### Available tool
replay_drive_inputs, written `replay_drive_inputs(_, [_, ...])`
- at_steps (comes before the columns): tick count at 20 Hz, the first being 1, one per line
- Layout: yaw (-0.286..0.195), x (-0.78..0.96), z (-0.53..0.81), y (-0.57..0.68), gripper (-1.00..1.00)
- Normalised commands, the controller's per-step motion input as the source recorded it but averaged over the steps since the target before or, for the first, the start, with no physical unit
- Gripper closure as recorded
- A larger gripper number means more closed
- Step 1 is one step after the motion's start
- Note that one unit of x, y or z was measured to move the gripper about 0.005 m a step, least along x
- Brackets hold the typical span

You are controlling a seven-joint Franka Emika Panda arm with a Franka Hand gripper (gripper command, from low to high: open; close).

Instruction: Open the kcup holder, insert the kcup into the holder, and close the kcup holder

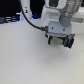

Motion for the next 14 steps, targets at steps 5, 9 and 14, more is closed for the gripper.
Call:
replay_drive_inputs(5, [0.145, -0.26, 0.01, 0.42, -1.00])
replay_drive_inputs(9, [0.119, -0.23, 0.04, 0.54, -1.00])
replay_drive_inputs(14, [0.111, -0.34, 0.05, 0.54, -1.00])
